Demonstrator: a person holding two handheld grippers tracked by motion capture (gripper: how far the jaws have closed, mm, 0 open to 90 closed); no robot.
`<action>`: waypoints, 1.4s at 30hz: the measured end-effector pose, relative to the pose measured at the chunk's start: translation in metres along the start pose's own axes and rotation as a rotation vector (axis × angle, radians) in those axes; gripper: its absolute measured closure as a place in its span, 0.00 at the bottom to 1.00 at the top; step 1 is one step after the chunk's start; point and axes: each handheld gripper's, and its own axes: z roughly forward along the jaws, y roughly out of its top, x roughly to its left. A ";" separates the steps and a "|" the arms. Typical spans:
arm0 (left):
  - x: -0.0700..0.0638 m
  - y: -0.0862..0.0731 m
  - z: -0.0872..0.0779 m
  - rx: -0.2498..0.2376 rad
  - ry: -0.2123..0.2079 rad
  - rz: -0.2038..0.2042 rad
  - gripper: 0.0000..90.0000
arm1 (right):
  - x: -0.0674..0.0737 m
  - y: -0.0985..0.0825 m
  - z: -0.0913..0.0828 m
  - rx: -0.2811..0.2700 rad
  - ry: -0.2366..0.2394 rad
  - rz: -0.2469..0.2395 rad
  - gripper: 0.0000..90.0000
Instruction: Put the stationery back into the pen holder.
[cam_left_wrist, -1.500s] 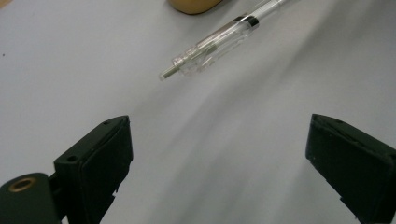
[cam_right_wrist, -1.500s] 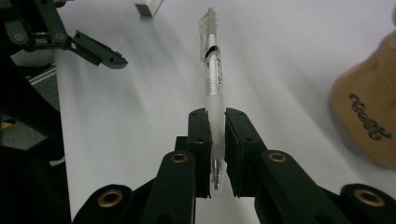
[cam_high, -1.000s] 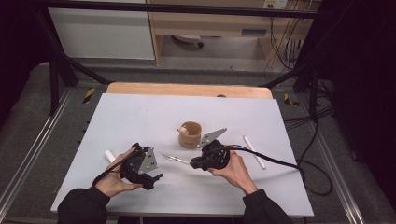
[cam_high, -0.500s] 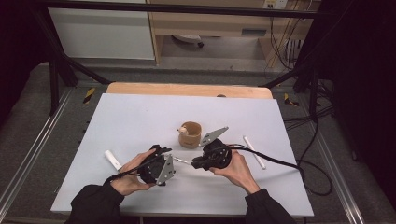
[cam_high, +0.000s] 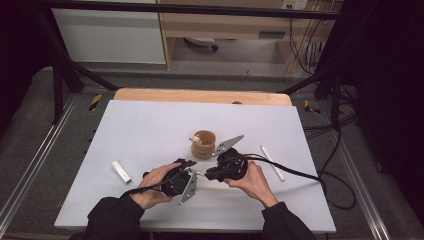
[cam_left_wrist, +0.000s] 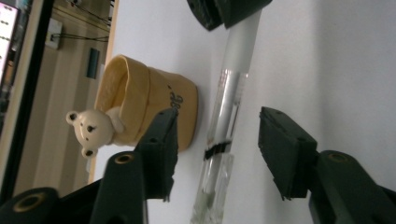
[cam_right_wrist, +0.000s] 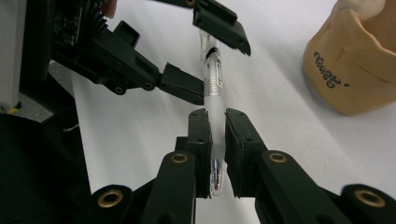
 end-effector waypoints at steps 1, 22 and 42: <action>0.000 0.001 0.001 0.000 0.008 0.013 0.58 | 0.000 0.000 0.000 -0.003 -0.001 0.000 0.90; -0.005 0.014 0.007 -0.022 0.049 0.129 0.86 | 0.000 0.000 -0.001 -0.006 -0.026 0.012 0.90; 0.000 0.006 0.003 0.024 0.051 0.084 0.88 | -0.002 -0.001 -0.013 -0.075 -0.040 0.037 0.76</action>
